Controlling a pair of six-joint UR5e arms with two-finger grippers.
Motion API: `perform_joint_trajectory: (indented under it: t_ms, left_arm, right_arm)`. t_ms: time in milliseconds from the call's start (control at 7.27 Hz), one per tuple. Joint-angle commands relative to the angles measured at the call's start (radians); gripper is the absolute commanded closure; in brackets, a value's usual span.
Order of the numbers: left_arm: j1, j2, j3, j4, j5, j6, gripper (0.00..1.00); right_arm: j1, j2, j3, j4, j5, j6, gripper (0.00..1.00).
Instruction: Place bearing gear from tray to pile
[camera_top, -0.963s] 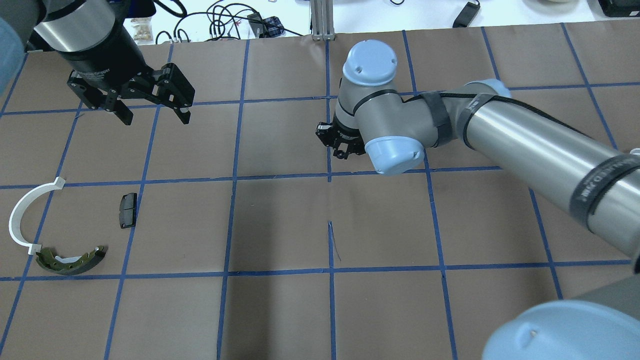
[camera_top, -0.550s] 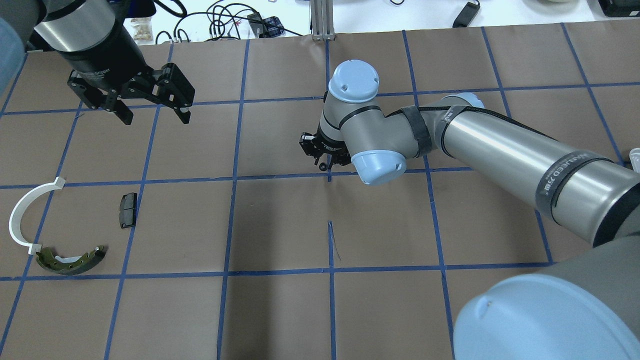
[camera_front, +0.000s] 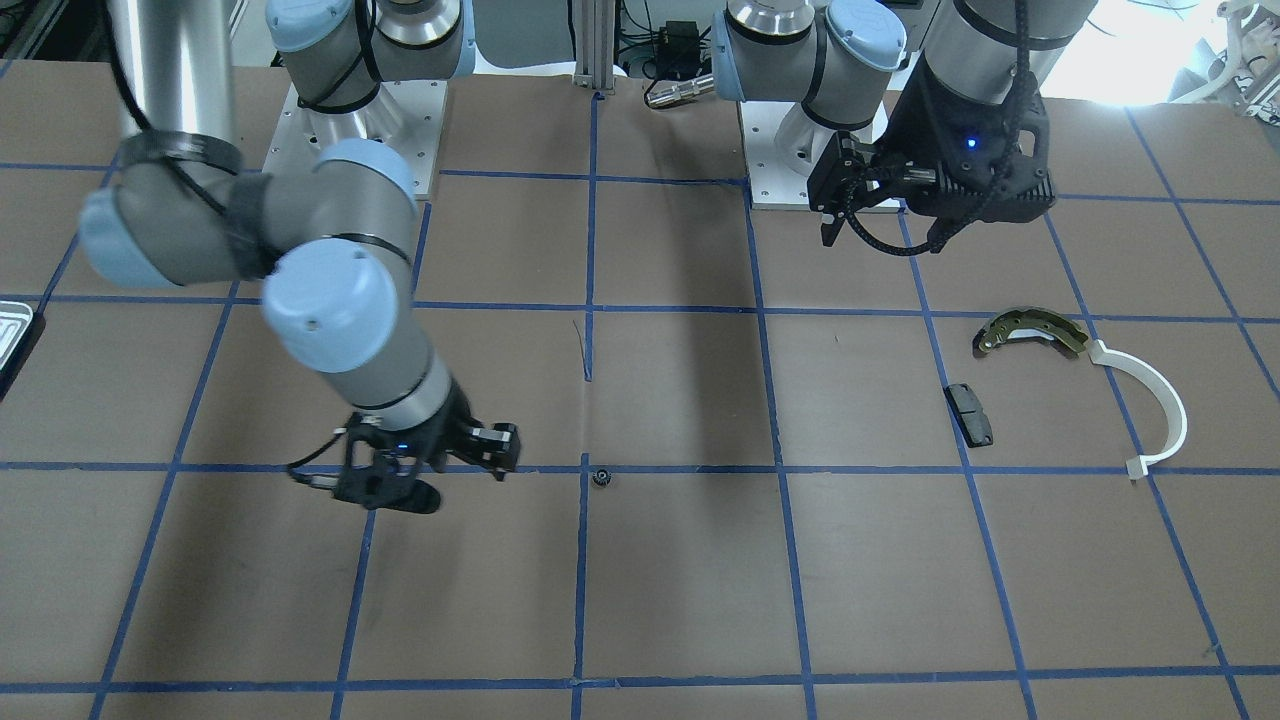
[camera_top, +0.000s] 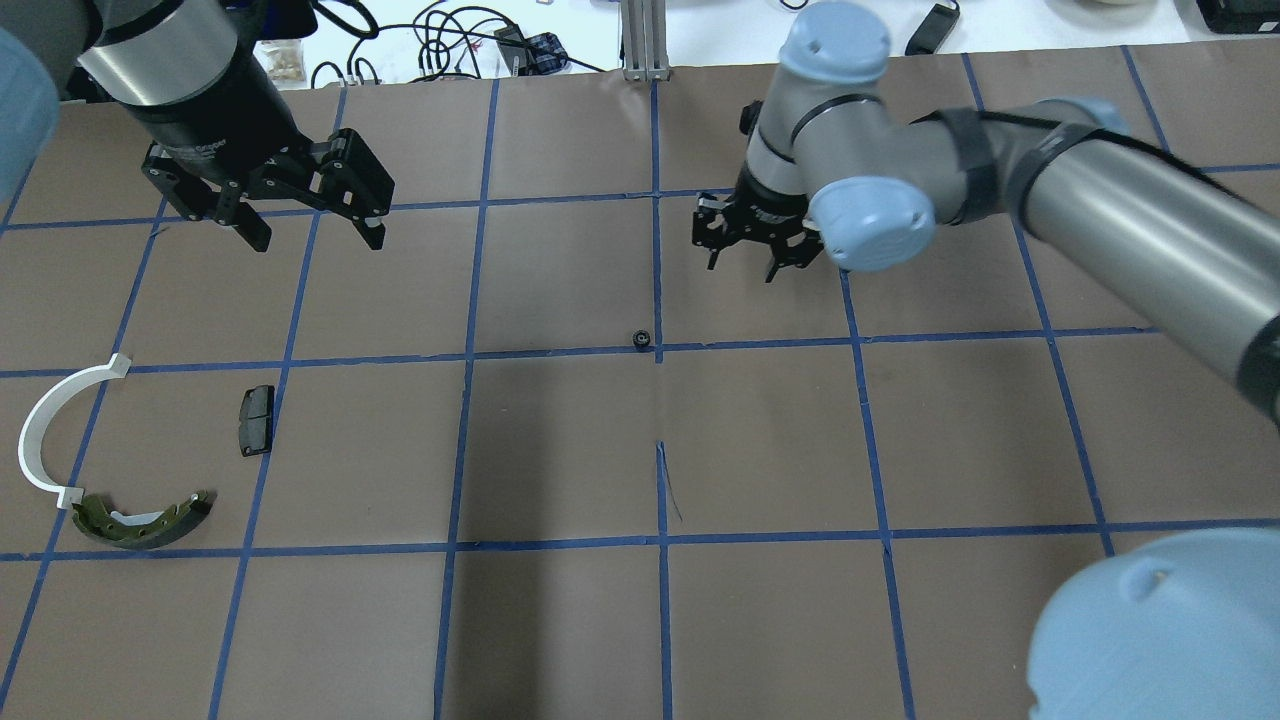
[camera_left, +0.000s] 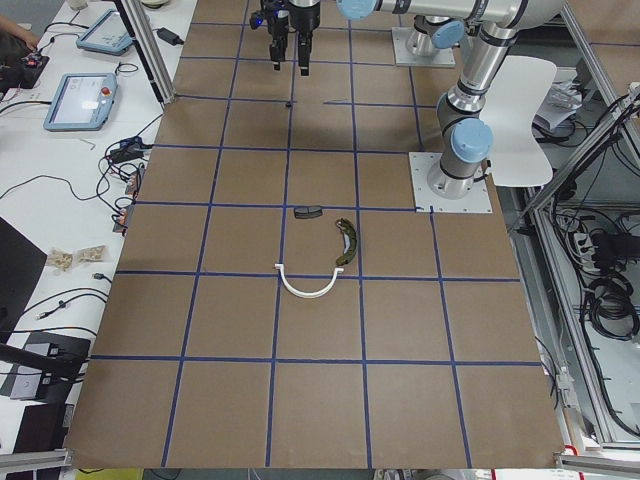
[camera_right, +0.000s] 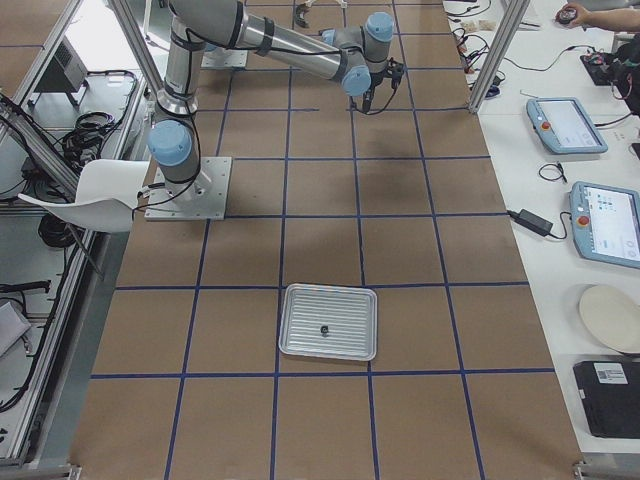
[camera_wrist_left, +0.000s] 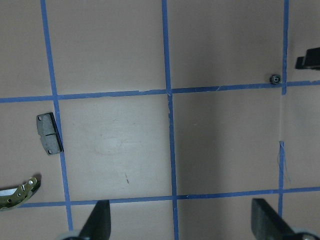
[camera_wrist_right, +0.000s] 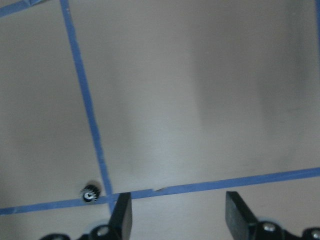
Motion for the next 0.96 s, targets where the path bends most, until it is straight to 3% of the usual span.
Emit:
perform_joint_trajectory:
  t_ms: [0, 275, 825]
  left_arm:
    - [-0.053, -0.036, -0.024, 0.036, -0.007, -0.024, 0.0]
    - [-0.172, -0.148, -0.078, 0.279, -0.088, -0.115, 0.0]
    - [-0.311, -0.373, -0.095, 0.487, -0.055, -0.316, 0.0]
  right_arm:
    - [-0.235, -0.115, -0.02, 0.173, -0.116, -0.336, 0.29]
    - [-0.419, -0.158, -0.019, 0.198, -0.212, -0.632, 0.29]
    - [-0.854, -0.088, -0.014, 0.155, -0.24, -1.209, 0.3]
